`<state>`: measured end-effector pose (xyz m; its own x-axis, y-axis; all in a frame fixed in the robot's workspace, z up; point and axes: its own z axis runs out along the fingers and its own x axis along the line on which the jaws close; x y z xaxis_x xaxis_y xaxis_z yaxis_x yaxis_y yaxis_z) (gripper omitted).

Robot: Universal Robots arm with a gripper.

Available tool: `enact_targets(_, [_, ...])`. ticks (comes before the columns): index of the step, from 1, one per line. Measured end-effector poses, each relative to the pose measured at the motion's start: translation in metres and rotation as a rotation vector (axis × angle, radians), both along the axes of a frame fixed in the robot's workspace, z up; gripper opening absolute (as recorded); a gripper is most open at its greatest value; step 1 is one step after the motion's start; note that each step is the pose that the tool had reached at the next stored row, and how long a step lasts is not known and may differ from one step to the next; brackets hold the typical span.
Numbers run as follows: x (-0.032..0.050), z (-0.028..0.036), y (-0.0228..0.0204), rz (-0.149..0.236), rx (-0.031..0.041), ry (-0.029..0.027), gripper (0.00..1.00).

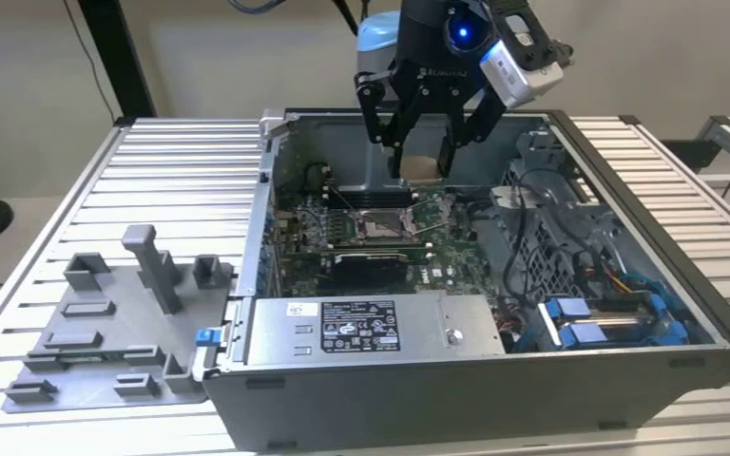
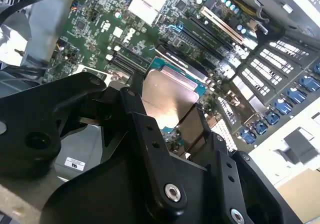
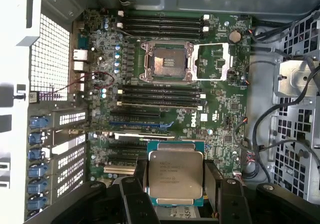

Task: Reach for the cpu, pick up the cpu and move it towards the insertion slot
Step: 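Pick up the cpu and move it towards the insertion slot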

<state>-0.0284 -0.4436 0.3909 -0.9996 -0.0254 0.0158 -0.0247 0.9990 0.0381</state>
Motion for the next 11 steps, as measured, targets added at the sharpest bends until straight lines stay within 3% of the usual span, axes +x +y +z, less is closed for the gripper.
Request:
enact_targets(6, [0.0, 0.0, 0.0011, 0.0, -0.0001, 0.0, 0.0])
enact_targets(11, [0.0019, -0.0003, 0.0109, 0.0, -0.0001, 0.0, 0.0])
